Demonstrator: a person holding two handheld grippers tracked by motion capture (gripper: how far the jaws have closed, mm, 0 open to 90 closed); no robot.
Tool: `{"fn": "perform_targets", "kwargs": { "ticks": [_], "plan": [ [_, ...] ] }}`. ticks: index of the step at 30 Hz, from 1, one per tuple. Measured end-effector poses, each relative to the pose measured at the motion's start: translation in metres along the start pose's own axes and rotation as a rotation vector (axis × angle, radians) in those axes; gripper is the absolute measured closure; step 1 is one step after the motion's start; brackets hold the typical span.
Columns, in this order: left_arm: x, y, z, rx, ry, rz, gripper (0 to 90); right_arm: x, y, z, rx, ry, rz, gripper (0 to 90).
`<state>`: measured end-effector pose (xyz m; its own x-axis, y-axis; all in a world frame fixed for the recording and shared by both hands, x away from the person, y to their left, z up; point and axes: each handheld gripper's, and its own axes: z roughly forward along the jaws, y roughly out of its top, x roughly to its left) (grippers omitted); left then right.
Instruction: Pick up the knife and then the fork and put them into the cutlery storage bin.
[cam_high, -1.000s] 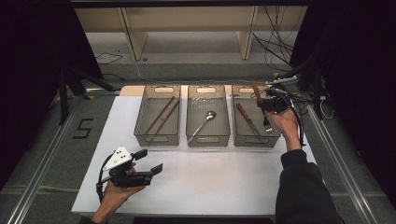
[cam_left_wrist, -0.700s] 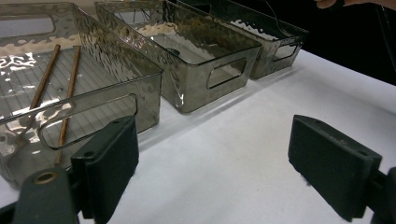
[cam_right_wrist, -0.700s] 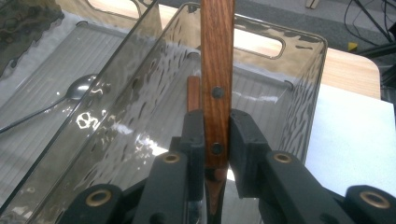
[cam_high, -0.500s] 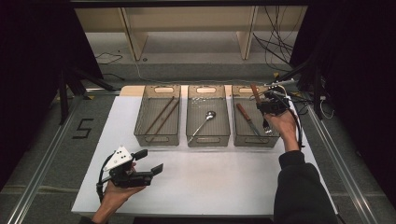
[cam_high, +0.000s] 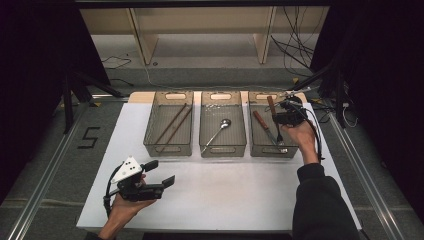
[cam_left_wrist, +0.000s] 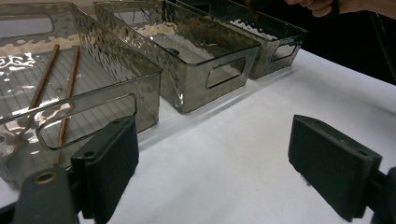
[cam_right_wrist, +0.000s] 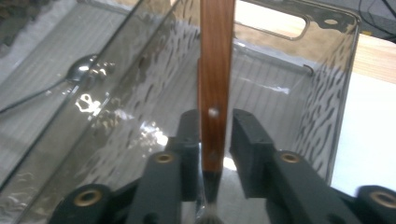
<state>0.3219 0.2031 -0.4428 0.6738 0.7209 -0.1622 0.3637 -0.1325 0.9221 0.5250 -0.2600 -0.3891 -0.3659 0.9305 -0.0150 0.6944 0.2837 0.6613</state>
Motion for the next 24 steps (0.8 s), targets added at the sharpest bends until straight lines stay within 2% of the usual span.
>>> {"fn": "perform_targets", "kwargs": {
  "ticks": [6,13,24],
  "plan": [
    [0.000,0.000,0.000,0.000,0.000,-0.002,15.7,0.002,0.003,-0.004,-0.018,0.022,0.006,67.0],
    [0.000,0.000,0.000,0.002,0.000,-0.002,15.7,0.002,0.000,-0.011,-0.038,0.050,0.030,54.0],
    [0.000,0.000,0.000,0.002,-0.001,-0.002,15.7,0.020,-0.010,-0.041,-0.137,0.160,0.019,36.4]
  ]
}}
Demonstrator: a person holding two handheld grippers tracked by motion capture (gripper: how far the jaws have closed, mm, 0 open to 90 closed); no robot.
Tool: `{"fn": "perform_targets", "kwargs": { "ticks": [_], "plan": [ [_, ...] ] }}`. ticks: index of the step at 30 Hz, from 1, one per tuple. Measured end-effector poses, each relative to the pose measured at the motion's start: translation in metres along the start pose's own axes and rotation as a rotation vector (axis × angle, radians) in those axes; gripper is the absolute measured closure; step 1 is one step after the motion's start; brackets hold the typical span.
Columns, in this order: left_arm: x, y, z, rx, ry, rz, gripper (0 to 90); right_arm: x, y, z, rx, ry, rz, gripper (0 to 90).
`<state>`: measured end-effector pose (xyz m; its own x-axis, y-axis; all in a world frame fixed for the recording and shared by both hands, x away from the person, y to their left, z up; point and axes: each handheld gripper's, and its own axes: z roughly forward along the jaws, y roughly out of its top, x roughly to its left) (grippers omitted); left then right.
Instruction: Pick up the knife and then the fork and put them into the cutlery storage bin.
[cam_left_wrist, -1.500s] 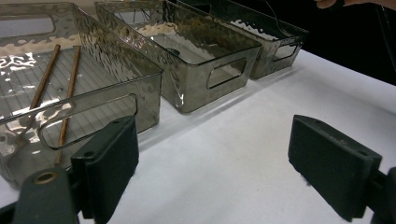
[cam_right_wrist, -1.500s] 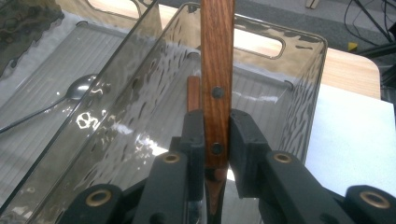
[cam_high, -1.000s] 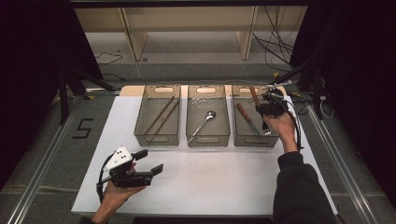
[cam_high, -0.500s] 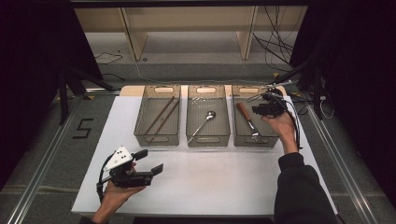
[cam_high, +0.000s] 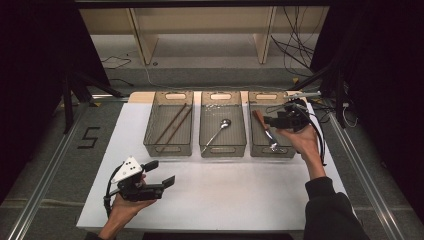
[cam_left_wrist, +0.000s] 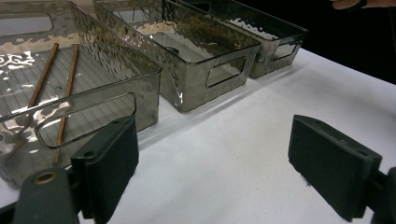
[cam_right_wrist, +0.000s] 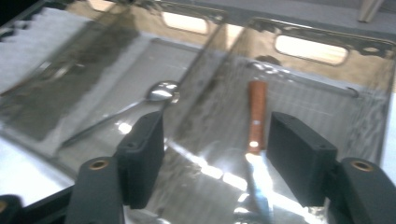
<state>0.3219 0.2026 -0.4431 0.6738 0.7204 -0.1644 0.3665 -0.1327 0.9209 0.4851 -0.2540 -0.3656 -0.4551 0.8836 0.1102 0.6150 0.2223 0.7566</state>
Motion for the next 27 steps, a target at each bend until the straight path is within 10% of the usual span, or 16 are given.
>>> {"fn": "perform_targets", "kwargs": {
  "ticks": [27],
  "plan": [
    [-0.001,-0.001,0.000,0.010,-0.006,-0.001,15.7,0.065,-0.053,-0.040,-0.118,0.169,-0.079,24.1]
  ]
}}
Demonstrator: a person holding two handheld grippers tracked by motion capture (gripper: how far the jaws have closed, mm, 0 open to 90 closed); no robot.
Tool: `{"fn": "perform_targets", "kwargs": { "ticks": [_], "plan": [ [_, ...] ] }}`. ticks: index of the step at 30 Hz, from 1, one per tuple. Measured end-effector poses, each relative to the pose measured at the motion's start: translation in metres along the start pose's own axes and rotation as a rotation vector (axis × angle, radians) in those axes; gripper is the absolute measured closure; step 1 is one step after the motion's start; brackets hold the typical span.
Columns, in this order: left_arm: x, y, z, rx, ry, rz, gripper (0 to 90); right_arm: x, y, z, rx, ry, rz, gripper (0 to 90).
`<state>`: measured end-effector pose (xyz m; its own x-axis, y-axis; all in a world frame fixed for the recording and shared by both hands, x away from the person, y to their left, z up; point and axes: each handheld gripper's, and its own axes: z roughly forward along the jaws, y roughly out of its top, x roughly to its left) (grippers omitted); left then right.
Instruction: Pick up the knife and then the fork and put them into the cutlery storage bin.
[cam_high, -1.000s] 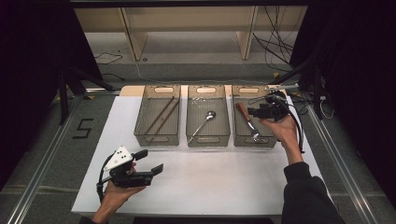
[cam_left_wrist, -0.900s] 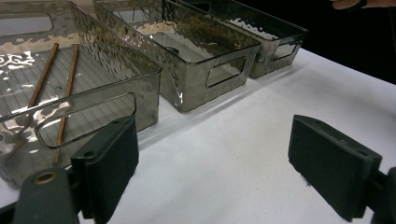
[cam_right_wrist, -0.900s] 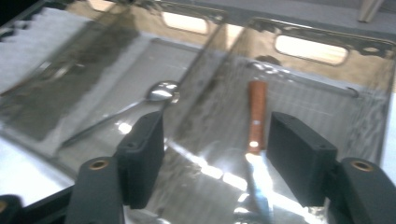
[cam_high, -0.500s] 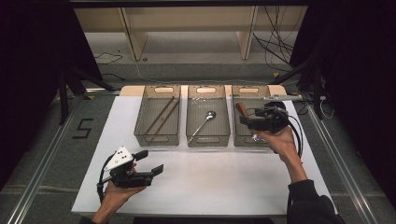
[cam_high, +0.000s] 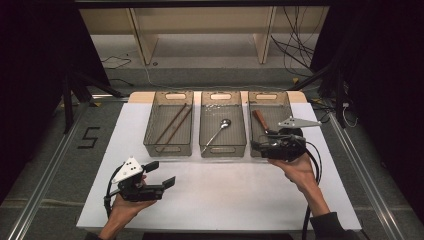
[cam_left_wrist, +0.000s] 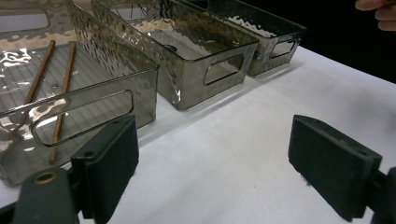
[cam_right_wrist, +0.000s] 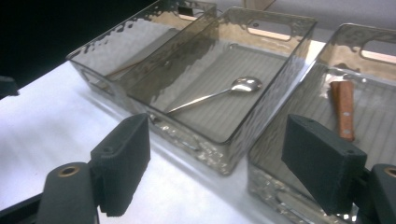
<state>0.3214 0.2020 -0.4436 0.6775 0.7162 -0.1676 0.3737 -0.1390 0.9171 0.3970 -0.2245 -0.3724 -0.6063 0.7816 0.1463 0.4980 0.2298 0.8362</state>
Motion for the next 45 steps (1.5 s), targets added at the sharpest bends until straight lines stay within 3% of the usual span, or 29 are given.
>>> {"fn": "perform_targets", "kwargs": {
  "ticks": [15,45],
  "plan": [
    [0.000,0.000,0.000,0.003,-0.004,-0.001,15.6,0.019,-0.025,-0.009,-0.043,0.031,-0.014,23.5],
    [0.000,0.000,-0.001,0.006,-0.014,-0.001,15.7,0.040,-0.088,-0.025,-0.118,0.070,-0.014,20.9]
  ]
}}
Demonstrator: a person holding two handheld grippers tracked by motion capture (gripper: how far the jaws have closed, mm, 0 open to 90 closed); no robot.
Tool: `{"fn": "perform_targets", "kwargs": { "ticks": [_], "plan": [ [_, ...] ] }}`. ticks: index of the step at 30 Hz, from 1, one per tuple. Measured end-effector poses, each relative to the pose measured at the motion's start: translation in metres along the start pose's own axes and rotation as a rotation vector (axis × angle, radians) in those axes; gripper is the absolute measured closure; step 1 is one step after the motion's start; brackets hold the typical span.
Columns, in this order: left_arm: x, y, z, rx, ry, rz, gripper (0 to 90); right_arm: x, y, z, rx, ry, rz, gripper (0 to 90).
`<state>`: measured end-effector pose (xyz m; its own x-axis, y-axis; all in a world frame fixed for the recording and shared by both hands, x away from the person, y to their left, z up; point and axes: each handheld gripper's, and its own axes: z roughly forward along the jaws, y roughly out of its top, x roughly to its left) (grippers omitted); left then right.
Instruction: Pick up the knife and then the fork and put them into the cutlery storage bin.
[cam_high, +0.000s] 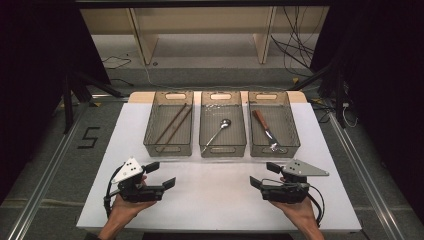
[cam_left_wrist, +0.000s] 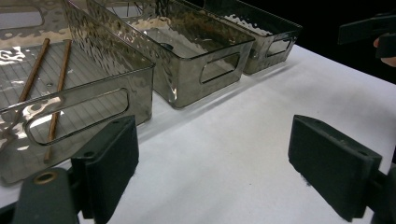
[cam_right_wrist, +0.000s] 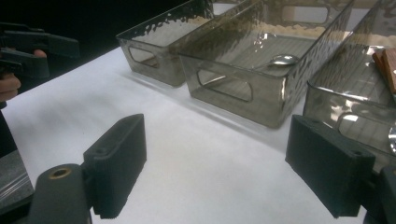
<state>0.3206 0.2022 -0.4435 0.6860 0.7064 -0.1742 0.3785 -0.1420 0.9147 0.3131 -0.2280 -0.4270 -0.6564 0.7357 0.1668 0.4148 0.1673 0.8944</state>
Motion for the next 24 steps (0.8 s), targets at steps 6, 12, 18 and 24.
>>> {"fn": "perform_targets", "kwargs": {
  "ticks": [6,12,18,24],
  "plan": [
    [0.000,0.000,0.000,0.001,-0.002,0.001,15.6,-0.001,-0.009,-0.003,0.005,-0.009,0.011,20.8],
    [0.000,0.000,0.000,0.003,-0.005,0.003,15.7,-0.003,-0.014,-0.006,-0.003,-0.029,0.011,20.8],
    [0.000,0.000,0.000,0.003,-0.005,0.003,15.7,-0.004,-0.014,-0.008,-0.016,-0.030,0.020,20.4],
    [0.000,0.000,0.000,0.003,-0.006,0.003,15.7,-0.004,-0.014,-0.007,-0.018,-0.030,0.015,19.9]
  ]
}}
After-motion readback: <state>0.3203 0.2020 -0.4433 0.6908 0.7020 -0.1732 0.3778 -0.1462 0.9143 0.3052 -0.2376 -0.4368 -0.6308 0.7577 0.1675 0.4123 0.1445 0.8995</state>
